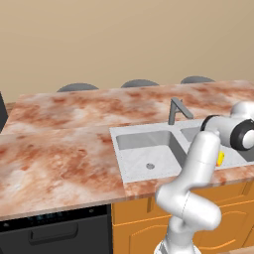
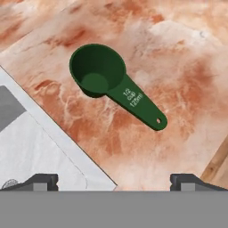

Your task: Move any existing items from the left basin to the right basin for drying. Then move the measuring cup from the counter to the left basin of the sink for washing.

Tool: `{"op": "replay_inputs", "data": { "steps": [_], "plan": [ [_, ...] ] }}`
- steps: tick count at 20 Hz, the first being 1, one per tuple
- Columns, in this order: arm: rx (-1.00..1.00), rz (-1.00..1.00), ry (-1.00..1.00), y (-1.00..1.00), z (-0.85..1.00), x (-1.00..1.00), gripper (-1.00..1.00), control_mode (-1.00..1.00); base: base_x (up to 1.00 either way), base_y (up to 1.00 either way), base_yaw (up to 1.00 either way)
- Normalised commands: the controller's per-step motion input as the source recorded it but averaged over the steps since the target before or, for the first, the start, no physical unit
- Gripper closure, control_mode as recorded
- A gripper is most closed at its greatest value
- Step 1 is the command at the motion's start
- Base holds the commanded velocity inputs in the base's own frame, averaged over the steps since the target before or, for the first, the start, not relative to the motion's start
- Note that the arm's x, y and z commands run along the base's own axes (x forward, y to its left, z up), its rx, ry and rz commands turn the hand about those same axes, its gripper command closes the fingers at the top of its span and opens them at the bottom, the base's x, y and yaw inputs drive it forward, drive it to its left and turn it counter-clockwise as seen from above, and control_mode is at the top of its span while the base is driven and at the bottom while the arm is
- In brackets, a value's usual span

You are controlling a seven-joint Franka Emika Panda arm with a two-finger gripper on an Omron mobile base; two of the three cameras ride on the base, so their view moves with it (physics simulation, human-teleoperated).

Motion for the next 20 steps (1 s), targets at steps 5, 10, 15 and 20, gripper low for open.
{"op": "replay_inputs", "data": {
  "steps": [5,10,15,20],
  "plan": [
    [-0.03,0.09,0.0,-0.18,0.0,0.0,-1.0,-1.0,0.0,0.0,0.0],
    [-0.06,0.11,0.03,-0.05,-0.14,0.02,-1.0,-1.0,0.0,0.0,0.0],
    [-0.1,0.12,0.04,0.0,-0.3,0.02,-1.0,-1.0,0.0,0.0,0.0],
    [-0.11,0.15,0.03,0.0,-0.25,0.04,-1.0,-1.0,0.0,0.0,0.0]
  ]
}}
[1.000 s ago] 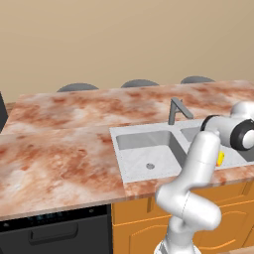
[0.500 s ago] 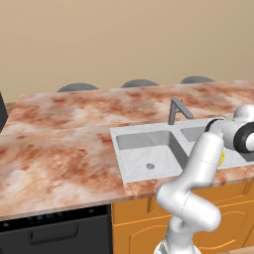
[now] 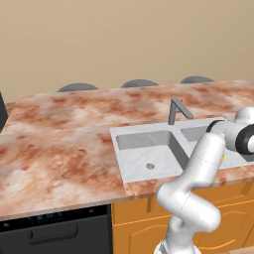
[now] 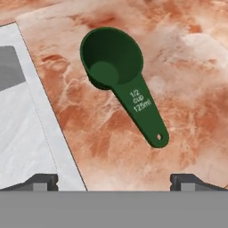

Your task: Move any existing items from the left basin to the right basin for drying. Then move the measuring cup from the counter to the left basin of the sink for washing.

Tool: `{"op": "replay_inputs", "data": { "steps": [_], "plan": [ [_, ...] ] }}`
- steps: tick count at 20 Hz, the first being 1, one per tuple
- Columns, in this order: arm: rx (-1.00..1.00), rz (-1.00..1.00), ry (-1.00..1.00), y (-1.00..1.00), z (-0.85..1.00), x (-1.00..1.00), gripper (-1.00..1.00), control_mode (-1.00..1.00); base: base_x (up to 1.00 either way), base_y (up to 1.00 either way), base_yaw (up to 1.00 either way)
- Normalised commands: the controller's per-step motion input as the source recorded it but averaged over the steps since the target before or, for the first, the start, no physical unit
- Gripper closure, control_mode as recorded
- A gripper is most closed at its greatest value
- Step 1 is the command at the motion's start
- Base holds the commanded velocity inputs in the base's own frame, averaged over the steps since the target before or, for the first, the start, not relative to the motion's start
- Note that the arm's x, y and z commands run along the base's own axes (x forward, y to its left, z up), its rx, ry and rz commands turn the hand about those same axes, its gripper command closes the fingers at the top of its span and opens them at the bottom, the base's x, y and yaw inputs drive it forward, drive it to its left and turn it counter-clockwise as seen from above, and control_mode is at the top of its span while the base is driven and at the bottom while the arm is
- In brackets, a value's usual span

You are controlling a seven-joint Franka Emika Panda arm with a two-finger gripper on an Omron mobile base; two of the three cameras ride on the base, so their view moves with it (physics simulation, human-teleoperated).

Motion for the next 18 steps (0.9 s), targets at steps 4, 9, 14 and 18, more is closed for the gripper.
{"op": "replay_inputs", "data": {
  "steps": [4,9,14,18],
  "plan": [
    [-0.09,0.14,0.01,0.0,-0.06,0.15,-1.0,-1.0,0.0,0.0,0.0],
    [-0.08,0.14,0.02,-0.01,-0.01,0.2,-1.0,-1.0,0.0,0.0,0.0],
    [-0.08,0.1,0.03,-0.07,0.0,0.12,-1.0,-1.0,0.0,0.0,0.0],
    [-0.08,0.04,0.03,-0.07,-0.03,0.13,-1.0,-1.0,0.0,0.0,0.0]
  ]
}}
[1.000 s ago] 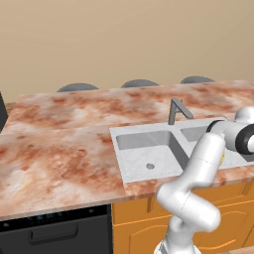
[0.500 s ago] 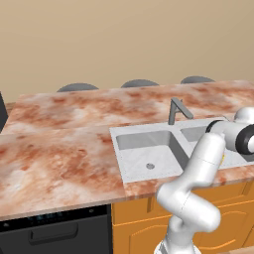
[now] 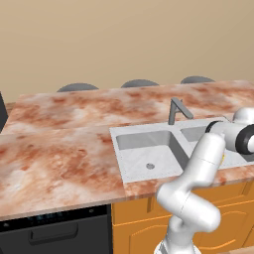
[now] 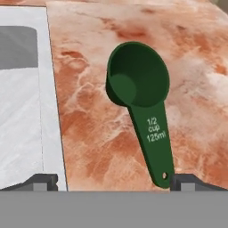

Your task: Move any existing items from the left basin to the right basin for drying. Then move the measuring cup from the counter to the left basin of the sink for washing.

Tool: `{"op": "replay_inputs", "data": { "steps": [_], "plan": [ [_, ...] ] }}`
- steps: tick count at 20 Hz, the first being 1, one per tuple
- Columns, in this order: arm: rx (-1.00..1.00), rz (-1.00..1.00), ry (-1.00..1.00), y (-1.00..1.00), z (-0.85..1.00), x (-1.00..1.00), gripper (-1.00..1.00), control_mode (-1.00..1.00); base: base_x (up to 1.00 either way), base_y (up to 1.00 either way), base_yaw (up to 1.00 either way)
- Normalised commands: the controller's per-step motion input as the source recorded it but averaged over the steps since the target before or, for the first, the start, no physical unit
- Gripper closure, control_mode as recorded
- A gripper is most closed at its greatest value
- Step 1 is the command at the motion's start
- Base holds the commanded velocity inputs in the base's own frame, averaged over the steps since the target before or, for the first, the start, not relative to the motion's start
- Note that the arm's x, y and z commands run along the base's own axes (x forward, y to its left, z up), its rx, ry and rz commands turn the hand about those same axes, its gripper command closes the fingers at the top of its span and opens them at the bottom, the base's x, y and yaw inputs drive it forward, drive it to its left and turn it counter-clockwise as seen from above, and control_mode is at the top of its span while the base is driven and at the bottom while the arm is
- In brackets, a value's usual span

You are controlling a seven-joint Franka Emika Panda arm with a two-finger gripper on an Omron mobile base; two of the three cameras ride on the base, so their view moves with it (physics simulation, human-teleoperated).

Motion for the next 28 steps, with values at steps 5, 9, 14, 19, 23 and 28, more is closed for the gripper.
{"op": "replay_inputs", "data": {
  "steps": [5,9,14,19,23,28],
  "plan": [
    [-0.08,0.01,0.02,-0.07,-0.01,0.14,-1.0,-1.0,0.0,0.0,0.0],
    [-0.06,0.0,0.01,-0.12,-0.01,0.05,-1.0,-1.0,0.0,0.0,0.0],
    [-0.04,0.0,0.01,-0.22,0.0,0.02,-1.0,-1.0,0.0,0.0,0.0],
    [-0.03,0.0,0.03,-0.17,-0.03,0.05,-1.0,-1.0,0.0,0.0,0.0],
    [-0.01,0.0,0.02,-0.1,-0.08,0.02,-1.0,-1.0,0.0,0.0,0.0],
    [0.0,0.0,0.05,-0.11,-0.13,0.03,-1.0,-1.0,0.0,0.0,0.0]
  ]
}}
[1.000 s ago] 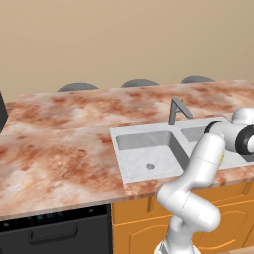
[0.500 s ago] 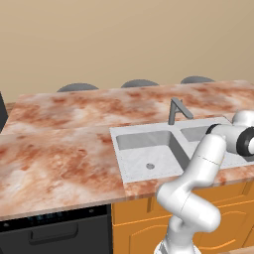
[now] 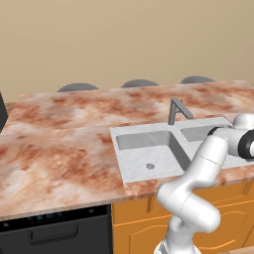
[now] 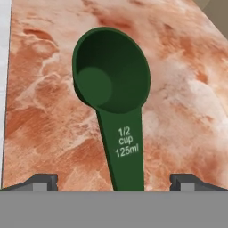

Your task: Move any existing items from the left basin to the right basin for drying. Then move the measuring cup from the counter to the left basin of the sink for washing.

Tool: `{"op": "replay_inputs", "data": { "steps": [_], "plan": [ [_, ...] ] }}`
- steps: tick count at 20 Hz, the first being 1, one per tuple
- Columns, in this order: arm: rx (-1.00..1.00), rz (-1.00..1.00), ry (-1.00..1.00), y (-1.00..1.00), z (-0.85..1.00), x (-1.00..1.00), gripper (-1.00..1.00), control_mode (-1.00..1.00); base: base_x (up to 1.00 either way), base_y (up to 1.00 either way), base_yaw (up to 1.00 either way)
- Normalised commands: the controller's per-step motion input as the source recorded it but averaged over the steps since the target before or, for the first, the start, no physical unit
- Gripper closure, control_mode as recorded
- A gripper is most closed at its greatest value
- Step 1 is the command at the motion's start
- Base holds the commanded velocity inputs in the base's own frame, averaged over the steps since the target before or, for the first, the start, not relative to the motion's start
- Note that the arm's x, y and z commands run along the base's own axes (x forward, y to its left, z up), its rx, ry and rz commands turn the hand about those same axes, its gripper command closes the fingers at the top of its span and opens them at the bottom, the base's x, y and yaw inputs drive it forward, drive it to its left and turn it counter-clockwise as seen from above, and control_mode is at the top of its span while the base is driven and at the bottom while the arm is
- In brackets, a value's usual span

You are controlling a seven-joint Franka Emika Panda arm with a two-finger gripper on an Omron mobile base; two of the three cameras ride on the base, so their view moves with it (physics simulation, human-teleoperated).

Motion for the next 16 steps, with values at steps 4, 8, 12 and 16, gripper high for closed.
{"op": "replay_inputs", "data": {
  "steps": [4,8,12,16],
  "plan": [
    [0.0,0.0,0.05,-0.08,-0.12,0.05,-1.0,-1.0,0.0,0.0,0.0],
    [0.0,0.03,0.07,-0.03,-0.15,0.12,-1.0,-1.0,0.0,0.0,0.0],
    [0.0,0.03,0.06,-0.01,-0.15,0.12,-1.0,-1.0,0.0,0.0,0.0],
    [0.0,0.04,0.04,-0.08,-0.12,0.12,-1.0,-1.0,0.0,0.0,0.0]
  ]
}}
